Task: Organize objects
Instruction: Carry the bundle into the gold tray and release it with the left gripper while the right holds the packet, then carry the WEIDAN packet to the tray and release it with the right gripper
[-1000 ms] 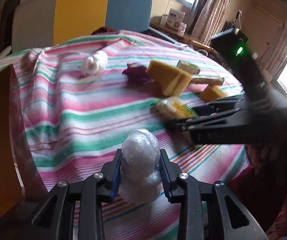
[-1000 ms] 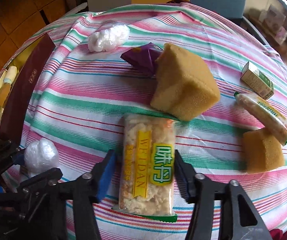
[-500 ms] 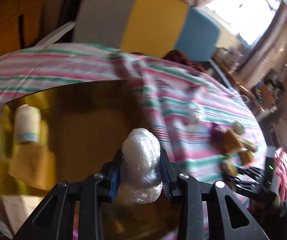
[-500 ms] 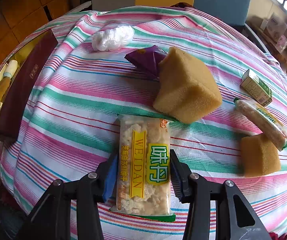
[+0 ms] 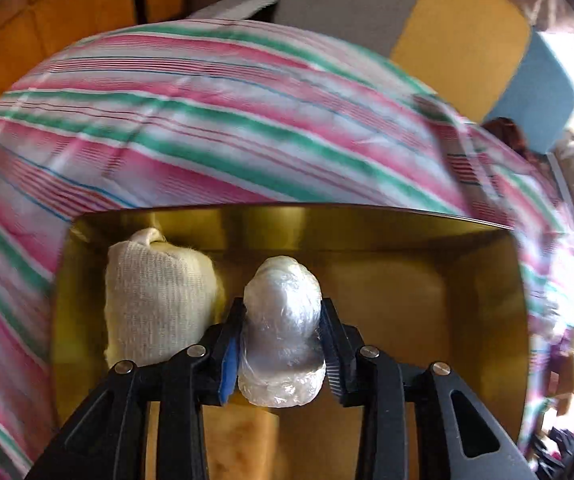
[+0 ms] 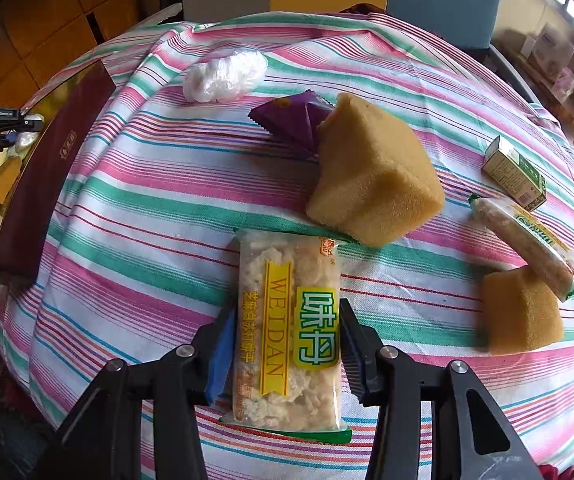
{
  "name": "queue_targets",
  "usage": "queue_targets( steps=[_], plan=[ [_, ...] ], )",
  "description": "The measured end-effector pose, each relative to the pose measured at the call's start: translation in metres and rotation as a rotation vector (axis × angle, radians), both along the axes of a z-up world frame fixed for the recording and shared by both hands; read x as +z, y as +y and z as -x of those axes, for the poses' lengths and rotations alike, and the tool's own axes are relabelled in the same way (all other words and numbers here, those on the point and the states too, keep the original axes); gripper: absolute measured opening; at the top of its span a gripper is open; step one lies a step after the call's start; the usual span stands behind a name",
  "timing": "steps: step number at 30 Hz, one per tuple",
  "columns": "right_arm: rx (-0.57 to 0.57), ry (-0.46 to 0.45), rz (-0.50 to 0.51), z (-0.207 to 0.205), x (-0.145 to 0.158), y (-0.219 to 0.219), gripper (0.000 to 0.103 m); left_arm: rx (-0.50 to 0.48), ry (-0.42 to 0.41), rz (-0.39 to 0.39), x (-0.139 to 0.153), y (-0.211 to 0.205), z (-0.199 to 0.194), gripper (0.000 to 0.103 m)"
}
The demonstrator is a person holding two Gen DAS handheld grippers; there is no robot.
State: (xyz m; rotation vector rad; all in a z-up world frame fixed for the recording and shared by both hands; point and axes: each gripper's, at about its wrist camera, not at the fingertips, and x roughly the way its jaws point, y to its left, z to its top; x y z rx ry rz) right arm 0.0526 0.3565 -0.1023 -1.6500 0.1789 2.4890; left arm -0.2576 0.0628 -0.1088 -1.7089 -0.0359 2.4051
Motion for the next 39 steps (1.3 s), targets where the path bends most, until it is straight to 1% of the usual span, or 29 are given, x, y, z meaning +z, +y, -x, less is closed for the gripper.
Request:
queue_targets(
  steps=[1,3,5,7,9,12,13,14,15,18,20,23,26,28,33,36,39],
  plan=[
    [0.0,0.0,0.0,0.0,0.0,-0.001,0.048,0.011,0.004,0.018,-0.003,-0.002,0.001,0.037],
    [-0.001,0.0,0.001,0.0,0.0,0.0,0.048,0.016,0.005,-0.004,-0.003,-0.007,0.001,0.039],
    [-0.001,0.0,0.002,0.001,0.0,-0.001,0.048,0.009,-0.015,-0.024,-0.002,-0.008,-0.004,0.046],
    [-0.001,0.0,0.001,0.001,0.0,-0.001,0.049,-0.003,0.015,-0.016,0.005,-0.007,-0.013,0.048],
    [0.0,0.001,-0.001,0.001,0.0,-0.001,0.049,-0.021,0.059,-0.018,0.016,-0.006,-0.025,0.049],
    [0.006,0.001,-0.016,0.001,0.0,-0.004,0.048,-0.027,0.153,-0.04,0.04,-0.005,-0.051,0.051],
    [0.009,0.001,-0.022,0.002,0.0,-0.005,0.048,-0.043,0.181,-0.053,0.048,-0.003,-0.06,0.056],
    [0.012,0.002,-0.025,0.002,0.0,-0.006,0.047,-0.057,0.212,-0.063,0.056,-0.002,-0.07,0.063],
    [0.014,0.003,-0.027,0.002,0.0,-0.006,0.046,-0.069,0.248,-0.065,0.063,-0.002,-0.081,0.065],
    [0.016,0.004,-0.034,0.003,0.0,-0.008,0.046,-0.1,0.317,-0.077,0.081,-0.005,-0.107,0.065],
    [0.017,0.004,-0.04,0.004,0.0,-0.008,0.046,-0.095,0.351,-0.038,0.086,-0.008,-0.123,0.065],
    [0.003,0.008,-0.037,0.003,0.0,-0.009,0.046,-0.12,0.417,-0.038,0.095,-0.01,-0.149,0.065],
    [-0.01,0.013,-0.037,0.0,0.0,-0.012,0.046,-0.104,0.442,-0.056,0.099,-0.016,-0.17,0.065],
    [-0.022,0.018,-0.029,-0.002,0.0,-0.014,0.046,-0.099,0.441,-0.064,0.1,-0.018,-0.183,0.065],
    [-0.045,0.041,0.027,-0.008,0.003,-0.025,0.045,-0.118,0.445,-0.059,0.096,-0.021,-0.203,0.065],
    [-0.074,0.074,0.148,-0.01,0.007,-0.029,0.045,-0.117,0.446,-0.061,0.095,-0.024,-0.209,0.065],
    [-0.079,0.11,0.227,-0.006,0.015,-0.039,0.045,-0.11,0.446,-0.065,0.095,-0.028,-0.21,0.065]
  ],
)
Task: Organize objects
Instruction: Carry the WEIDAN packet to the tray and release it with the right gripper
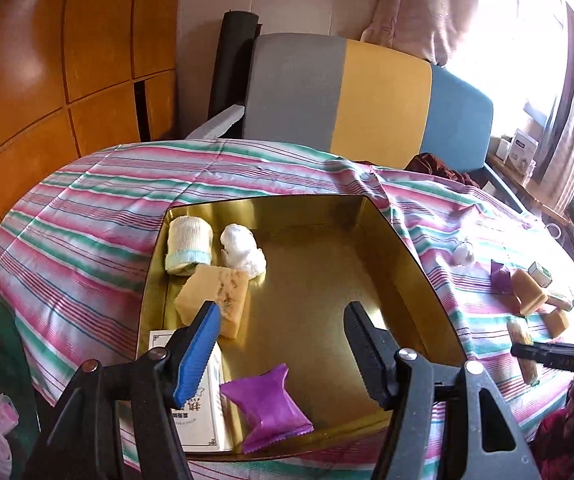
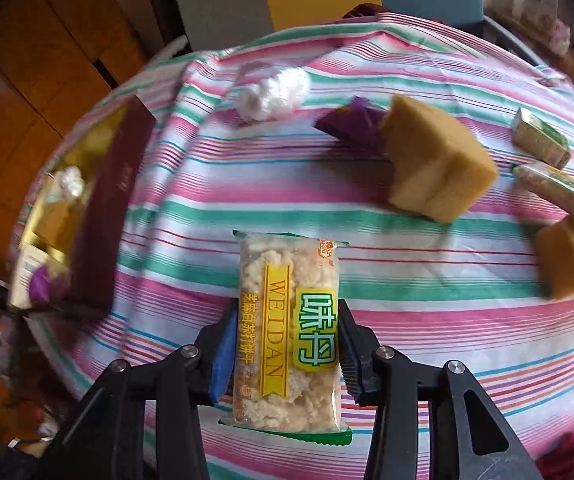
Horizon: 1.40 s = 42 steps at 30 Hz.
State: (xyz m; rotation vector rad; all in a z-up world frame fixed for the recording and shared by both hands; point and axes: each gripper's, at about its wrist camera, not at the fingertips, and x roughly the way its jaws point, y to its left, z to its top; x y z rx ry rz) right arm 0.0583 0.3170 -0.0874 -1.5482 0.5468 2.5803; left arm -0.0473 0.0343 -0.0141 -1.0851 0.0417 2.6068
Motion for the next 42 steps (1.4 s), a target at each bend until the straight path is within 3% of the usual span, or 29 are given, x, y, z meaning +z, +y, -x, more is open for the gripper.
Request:
queue_targets(
  steps=[5,10,15,22,28,31,35,40,42],
  plan=[
    [0.056,0.081,0.065,0.019,0.03,-0.032,0.045,0.014,-0.013,-0.011,-0.004,-0.009,-0.001,0.065],
    [0.176,0.162,0.084,0.053,0.067,-0.079,0.045,0.051,0.0,-0.074,0.004,-0.032,-0.002,0.065],
    [0.321,0.167,0.062,0.101,0.082,-0.148,0.045,0.146,0.001,-0.117,0.008,-0.071,0.001,0.065],
    [0.449,0.028,-0.033,0.169,0.042,-0.239,0.045,0.26,-0.035,-0.141,-0.005,-0.119,0.007,0.064],
    [0.417,-0.079,-0.12,0.207,0.0,-0.272,0.045,0.276,-0.047,-0.148,-0.013,-0.128,0.011,0.064],
    [0.42,-0.089,-0.042,0.212,-0.011,-0.281,0.048,0.277,-0.066,-0.148,-0.018,-0.128,0.012,0.064],
    [0.399,-0.066,0.183,0.213,-0.017,-0.281,0.051,0.268,-0.063,-0.141,-0.019,-0.124,0.012,0.064],
    [0.419,-0.025,0.165,0.202,-0.008,-0.278,0.052,0.243,-0.058,-0.12,-0.017,-0.114,0.01,0.064],
    [0.413,0.011,0.151,0.193,0.002,-0.271,0.058,0.23,-0.051,-0.109,-0.015,-0.108,0.007,0.064]
  ],
)
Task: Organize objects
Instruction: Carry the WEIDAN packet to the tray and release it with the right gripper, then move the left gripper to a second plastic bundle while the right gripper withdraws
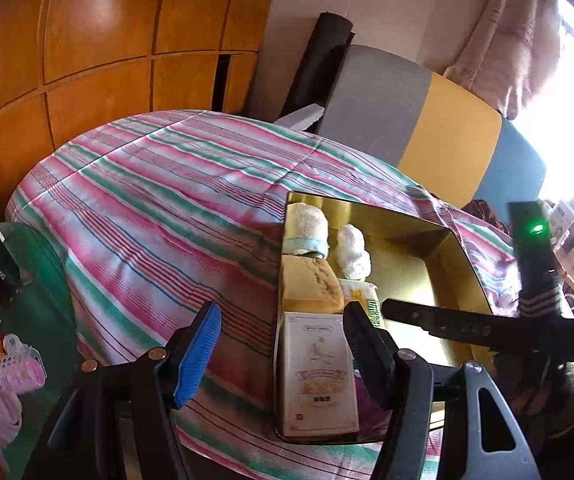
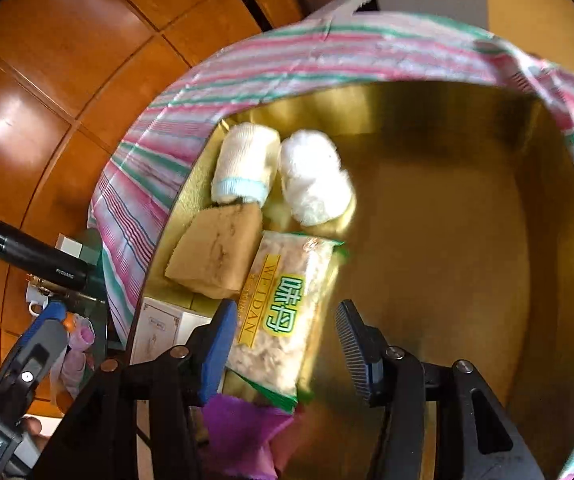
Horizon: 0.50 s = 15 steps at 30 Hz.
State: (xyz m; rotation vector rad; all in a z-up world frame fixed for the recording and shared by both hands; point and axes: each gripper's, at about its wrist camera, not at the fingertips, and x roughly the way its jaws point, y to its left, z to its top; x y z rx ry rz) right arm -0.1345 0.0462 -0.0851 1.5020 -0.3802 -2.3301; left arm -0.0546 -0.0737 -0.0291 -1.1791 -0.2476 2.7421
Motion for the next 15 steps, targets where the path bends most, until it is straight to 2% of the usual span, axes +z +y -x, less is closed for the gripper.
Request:
queue_targets(
  steps=[4,6,8,15],
  plan=[
    [-0.016,0.077,-0.047,-0.018,0.02,0.013,0.065,-0.027,0.013,0.016,0.005,0.01,-0.004,0.064],
    [-0.024,0.112,-0.075,-0.03,0.029,0.021,0.076,-0.048,0.019,0.02,0.007,0.017,-0.006,0.064],
    [-0.032,0.145,-0.097,-0.037,0.04,0.032,0.082,-0.069,0.03,0.033,0.01,0.025,-0.009,0.064],
    [-0.096,0.209,-0.128,-0.073,0.06,0.074,0.089,-0.139,0.032,0.041,0.015,0.049,-0.017,0.064]
  ],
)
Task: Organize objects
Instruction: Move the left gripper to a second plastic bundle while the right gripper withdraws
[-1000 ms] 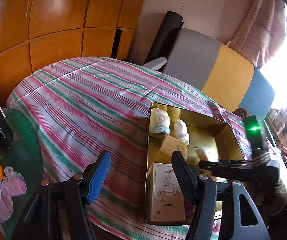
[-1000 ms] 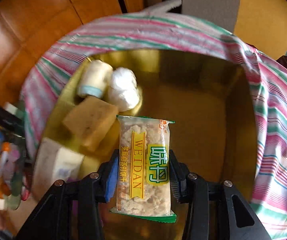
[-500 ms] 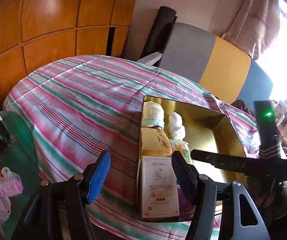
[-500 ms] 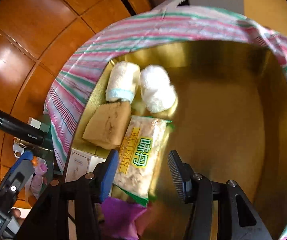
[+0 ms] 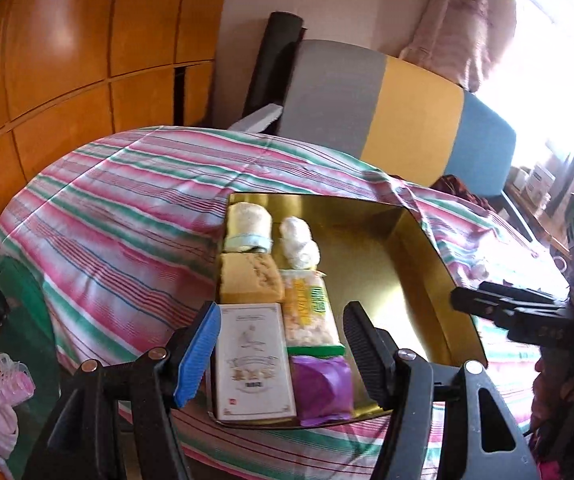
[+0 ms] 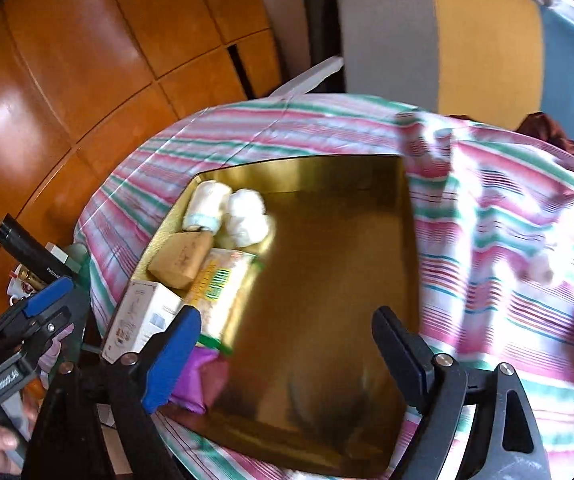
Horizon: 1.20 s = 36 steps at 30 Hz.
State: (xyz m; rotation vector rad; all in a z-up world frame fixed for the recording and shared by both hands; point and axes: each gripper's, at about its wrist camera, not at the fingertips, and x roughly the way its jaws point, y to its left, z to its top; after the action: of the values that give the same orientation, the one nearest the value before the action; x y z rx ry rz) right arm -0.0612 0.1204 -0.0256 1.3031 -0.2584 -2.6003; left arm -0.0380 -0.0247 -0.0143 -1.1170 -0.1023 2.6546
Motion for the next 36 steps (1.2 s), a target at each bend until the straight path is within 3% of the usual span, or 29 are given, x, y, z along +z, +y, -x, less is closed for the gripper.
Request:
queue_targets(
  steps=[11,20,25,26,28,36],
  plan=[
    [-0.229,0.043,-0.048,-0.058,0.016,0.124,0.089,-0.112,-0.015,0.004,0.006,0.041,-0.006,0.064],
    [-0.624,0.096,-0.09,-0.116,0.027,0.278,0.093,-0.301,-0.011,0.045,0.014,0.116,-0.01,0.063],
    [-0.875,0.129,-0.015,-0.16,0.004,0.345,0.093,-0.402,-0.026,0.08,0.014,0.165,-0.013,0.063],
    [-0.935,0.122,0.042,-0.169,0.001,0.359,0.093,-0.423,-0.03,0.088,0.013,0.178,-0.012,0.063],
    [-1.024,0.191,0.181,-0.189,0.002,0.377,0.093,-0.447,-0.03,0.108,0.011,0.199,-0.011,0.063],
    [-1.079,0.198,0.296,-0.202,-0.003,0.392,0.093,-0.556,-0.055,0.178,0.0,0.285,0.009,0.063]
  ],
)
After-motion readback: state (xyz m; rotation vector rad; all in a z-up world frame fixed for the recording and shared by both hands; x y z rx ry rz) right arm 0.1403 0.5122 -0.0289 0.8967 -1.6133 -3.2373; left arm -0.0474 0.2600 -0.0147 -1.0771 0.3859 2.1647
